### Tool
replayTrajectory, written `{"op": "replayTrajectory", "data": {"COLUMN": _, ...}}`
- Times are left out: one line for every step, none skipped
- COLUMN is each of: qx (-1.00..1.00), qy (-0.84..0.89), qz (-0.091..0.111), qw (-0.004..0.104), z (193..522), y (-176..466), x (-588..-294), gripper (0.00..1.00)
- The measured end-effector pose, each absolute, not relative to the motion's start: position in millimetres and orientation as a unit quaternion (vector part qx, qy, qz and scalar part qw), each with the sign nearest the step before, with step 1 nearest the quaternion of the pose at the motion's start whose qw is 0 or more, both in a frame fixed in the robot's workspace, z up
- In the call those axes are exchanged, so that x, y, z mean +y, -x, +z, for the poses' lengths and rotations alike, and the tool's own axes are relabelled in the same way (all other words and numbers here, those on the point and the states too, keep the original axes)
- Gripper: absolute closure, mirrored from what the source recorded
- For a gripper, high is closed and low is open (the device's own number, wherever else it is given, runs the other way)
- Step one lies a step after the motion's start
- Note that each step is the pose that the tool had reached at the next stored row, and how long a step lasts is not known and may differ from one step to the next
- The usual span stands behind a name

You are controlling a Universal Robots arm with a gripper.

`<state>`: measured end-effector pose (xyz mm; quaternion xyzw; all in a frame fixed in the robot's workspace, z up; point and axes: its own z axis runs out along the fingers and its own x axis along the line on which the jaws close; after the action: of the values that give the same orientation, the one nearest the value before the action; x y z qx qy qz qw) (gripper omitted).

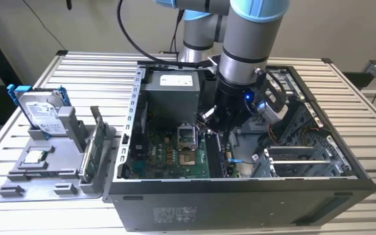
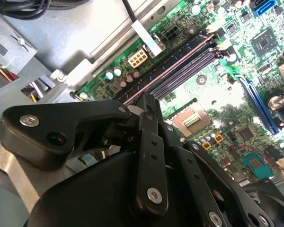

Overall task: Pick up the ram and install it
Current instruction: 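Press down the ram until it locks into place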

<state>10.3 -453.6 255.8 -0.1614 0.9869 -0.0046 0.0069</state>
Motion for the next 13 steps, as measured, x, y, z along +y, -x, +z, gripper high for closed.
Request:
{"op": "replayTrajectory", "data": {"qx": 0.986, "qy": 0.165, "qz": -0.005, "qw": 0.006, "z": 255.8, "y": -10.3, "x": -453.6, "gripper": 0.89}}
{"op": "replayTrajectory", "data": {"qx": 0.986, "qy": 0.169, "qz": -0.005, "qw": 0.006, "z": 255.8, "y": -10.3, "x": -453.6, "gripper": 0.89}}
{"op": "replayTrajectory", "data": {"qx": 0.984, "qy": 0.176, "qz": -0.005, "qw": 0.006, "z": 255.8, "y": -10.3, "x": -453.6, "gripper": 0.89}}
{"op": "replayTrajectory", "data": {"qx": 0.983, "qy": 0.184, "qz": -0.004, "qw": 0.006, "z": 255.7, "y": -10.4, "x": -453.5, "gripper": 0.89}}
{"op": "replayTrajectory", "data": {"qx": 0.981, "qy": 0.192, "qz": -0.004, "qw": 0.006, "z": 255.7, "y": -10.4, "x": -453.5, "gripper": 0.89}}
{"op": "replayTrajectory", "data": {"qx": 0.980, "qy": 0.200, "qz": -0.004, "qw": 0.006, "z": 255.7, "y": -10.4, "x": -453.5, "gripper": 0.89}}
{"op": "replayTrajectory", "data": {"qx": 0.978, "qy": 0.208, "qz": -0.004, "qw": 0.006, "z": 255.7, "y": -10.4, "x": -453.5, "gripper": 0.89}}
{"op": "replayTrajectory", "data": {"qx": 0.976, "qy": 0.216, "qz": -0.004, "qw": 0.006, "z": 255.7, "y": -10.4, "x": -453.5, "gripper": 0.89}}
{"op": "replayTrajectory", "data": {"qx": 0.975, "qy": 0.223, "qz": -0.004, "qw": 0.006, "z": 255.7, "y": -10.4, "x": -453.5, "gripper": 0.89}}
{"op": "replayTrajectory", "data": {"qx": 0.973, "qy": 0.231, "qz": -0.004, "qw": 0.006, "z": 255.7, "y": -10.4, "x": -453.5, "gripper": 0.89}}
{"op": "replayTrajectory", "data": {"qx": 0.971, "qy": 0.238, "qz": -0.004, "qw": 0.006, "z": 255.7, "y": -10.4, "x": -453.5, "gripper": 0.89}}
{"op": "replayTrajectory", "data": {"qx": 0.969, "qy": 0.246, "qz": -0.004, "qw": 0.006, "z": 255.8, "y": -10.4, "x": -453.5, "gripper": 0.89}}
{"op": "replayTrajectory", "data": {"qx": 0.967, "qy": 0.253, "qz": -0.004, "qw": 0.006, "z": 255.7, "y": -10.4, "x": -453.5, "gripper": 0.89}}
